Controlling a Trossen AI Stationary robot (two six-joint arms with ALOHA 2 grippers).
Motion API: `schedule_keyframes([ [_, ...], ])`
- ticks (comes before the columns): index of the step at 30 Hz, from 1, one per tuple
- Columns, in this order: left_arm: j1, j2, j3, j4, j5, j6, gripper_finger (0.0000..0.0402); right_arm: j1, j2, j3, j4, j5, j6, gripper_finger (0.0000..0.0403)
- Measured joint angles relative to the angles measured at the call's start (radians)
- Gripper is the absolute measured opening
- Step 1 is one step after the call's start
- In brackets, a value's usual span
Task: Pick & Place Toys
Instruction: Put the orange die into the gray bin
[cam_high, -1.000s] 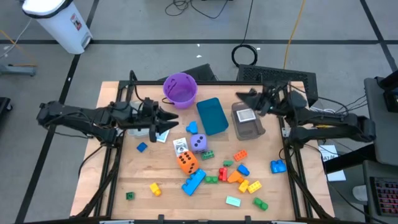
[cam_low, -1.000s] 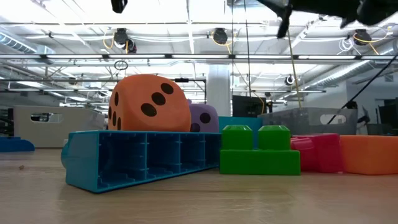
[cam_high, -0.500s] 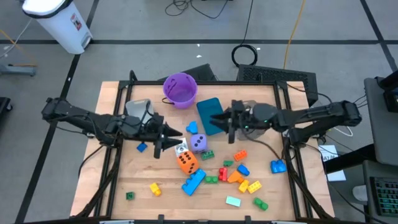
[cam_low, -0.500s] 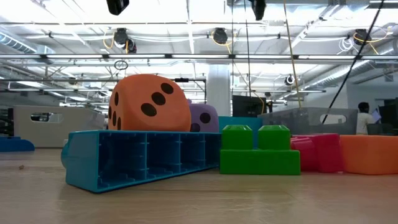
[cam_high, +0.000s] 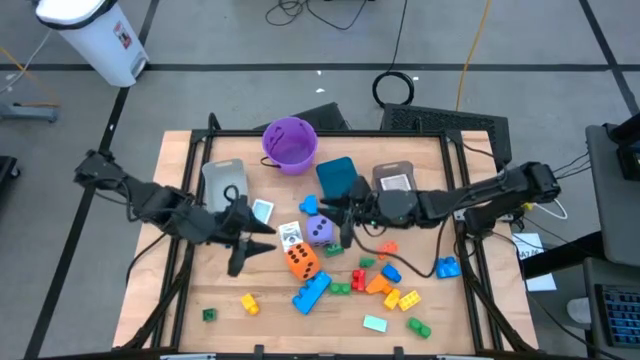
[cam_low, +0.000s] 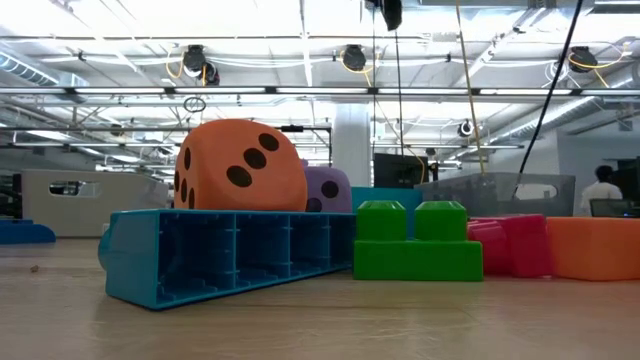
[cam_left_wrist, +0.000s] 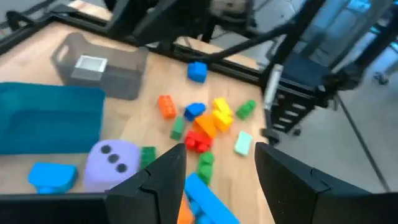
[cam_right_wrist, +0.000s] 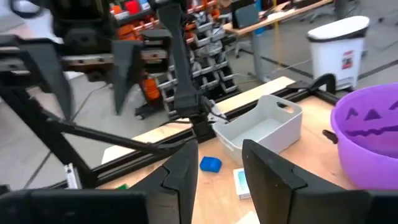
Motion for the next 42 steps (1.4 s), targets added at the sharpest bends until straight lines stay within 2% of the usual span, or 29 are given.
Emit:
schedule_keyframes([
  [6, -0.065, 0.105, 0.096, -0.141, -0.035, -0.007, 0.0200, 0.051, 0.007, 0.000, -0.006, 0.148, -0.131, 0.0118],
  [10, -0.044, 0.172, 0.108, -0.146, -0.033, -0.050, 0.0200, 0.027, -0.009, 0.000, -0.010, 0.178, -0.171, 0.0118],
  [17, 0.019, 0.236, 0.107, -0.156, 0.091, -0.135, 0.0200, 0.010, -0.072, 0.000, -0.049, 0.179, -0.225, 0.0118],
  [22, 0.059, 0.234, 0.107, -0.140, 0.101, -0.227, 0.0200, 0.016, -0.168, 0.000, -0.176, 0.272, -0.302, 0.0118],
  [27, 0.088, 0.232, 0.107, -0.088, 0.112, -0.262, 0.0200, 0.031, -0.269, 0.000, -0.378, 0.276, -0.244, 0.0118],
  [33, 0.127, 0.238, 0.107, -0.071, 0.113, -0.284, 0.0200, 0.050, -0.327, -0.005, -0.580, 0.276, -0.158, 0.0118],
  [38, 0.156, 0.260, 0.104, -0.078, 0.121, -0.337, 0.0201, 0.092, -0.345, -0.074, -0.596, 0.273, -0.068, 0.0118],
  [42, 0.174, 0.301, 0.104, -0.081, 0.215, -0.342, 0.0202, 0.129, -0.352, -0.138, -0.574, 0.272, -0.026, 0.0118],
])
